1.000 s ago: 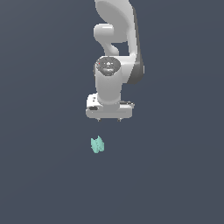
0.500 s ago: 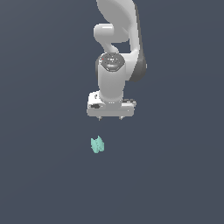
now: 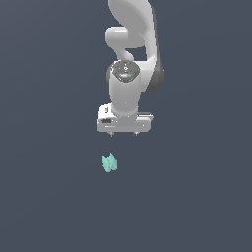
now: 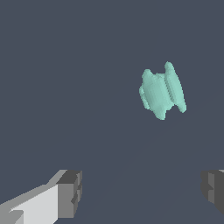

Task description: Pick up the object and move it to a goal position.

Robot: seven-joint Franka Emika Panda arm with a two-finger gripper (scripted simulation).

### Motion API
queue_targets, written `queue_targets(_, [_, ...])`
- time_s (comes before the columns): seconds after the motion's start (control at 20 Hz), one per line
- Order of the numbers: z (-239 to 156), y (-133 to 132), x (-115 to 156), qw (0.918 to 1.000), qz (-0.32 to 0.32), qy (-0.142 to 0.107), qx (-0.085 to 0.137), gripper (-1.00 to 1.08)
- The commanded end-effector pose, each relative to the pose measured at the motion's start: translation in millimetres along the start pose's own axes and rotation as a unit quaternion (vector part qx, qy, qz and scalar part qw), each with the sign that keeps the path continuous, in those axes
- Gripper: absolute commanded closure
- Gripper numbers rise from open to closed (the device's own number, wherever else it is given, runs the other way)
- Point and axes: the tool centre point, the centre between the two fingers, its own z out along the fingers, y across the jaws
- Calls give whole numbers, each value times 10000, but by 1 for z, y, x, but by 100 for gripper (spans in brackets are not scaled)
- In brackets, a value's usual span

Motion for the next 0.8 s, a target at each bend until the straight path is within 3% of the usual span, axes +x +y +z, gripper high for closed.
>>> queue_targets(0.0, [3, 3, 4, 10000, -74, 4, 3, -92])
queue_targets(0.75, [46, 42, 56, 9932, -1155, 104, 72, -92])
